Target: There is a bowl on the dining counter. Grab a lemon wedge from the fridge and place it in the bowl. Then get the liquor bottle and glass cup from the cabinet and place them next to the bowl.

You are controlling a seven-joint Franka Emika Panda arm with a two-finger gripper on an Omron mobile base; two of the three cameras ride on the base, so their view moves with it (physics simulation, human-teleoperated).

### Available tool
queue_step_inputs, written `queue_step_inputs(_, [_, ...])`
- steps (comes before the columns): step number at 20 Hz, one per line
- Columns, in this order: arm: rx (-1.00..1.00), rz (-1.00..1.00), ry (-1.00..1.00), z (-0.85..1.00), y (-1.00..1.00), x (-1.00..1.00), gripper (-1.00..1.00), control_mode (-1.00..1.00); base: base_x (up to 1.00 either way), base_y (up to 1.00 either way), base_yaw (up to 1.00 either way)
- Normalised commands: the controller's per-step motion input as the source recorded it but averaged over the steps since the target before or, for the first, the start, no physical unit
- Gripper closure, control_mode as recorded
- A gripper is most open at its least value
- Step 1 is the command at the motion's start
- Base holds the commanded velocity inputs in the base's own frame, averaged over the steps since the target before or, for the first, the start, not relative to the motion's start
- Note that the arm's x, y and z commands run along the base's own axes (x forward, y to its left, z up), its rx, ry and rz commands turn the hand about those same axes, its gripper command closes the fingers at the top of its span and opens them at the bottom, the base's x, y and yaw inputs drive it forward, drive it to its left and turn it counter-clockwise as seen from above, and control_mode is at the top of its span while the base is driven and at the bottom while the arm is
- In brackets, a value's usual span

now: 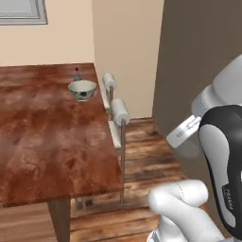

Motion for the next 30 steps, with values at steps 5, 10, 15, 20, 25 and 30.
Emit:
queue_step_inputs(5, [0.0, 0.0, 0.0, 0.0, 0.0, 0.0, 1.0, 1.0, 0.6, -0.76, 0.49])
queue_step_inputs(10, [0.0, 0.0, 0.0, 0.0, 0.0, 0.0, 1.0, 1.0, 0.68, -0.71, 0.52])
queue_step_inputs(15, [0.0, 0.0, 0.0, 0.0, 0.0, 0.0, 1.0, 1.0, 0.51, -0.77, 0.52])
queue_step_inputs(20, [0.0, 0.0, 0.0, 0.0, 0.0, 0.0, 1.0, 1.0, 0.28, -0.86, 0.49])
queue_step_inputs(25, [0.0, 0.0, 0.0, 0.0, 0.0, 0.0, 1.0, 1.0, 0.3, -0.91, 0.46])
queue_step_inputs(30, [0.0, 0.0, 0.0, 0.0, 0.0, 0.0, 1.0, 1.0, 0.43, -0.89, 0.46])
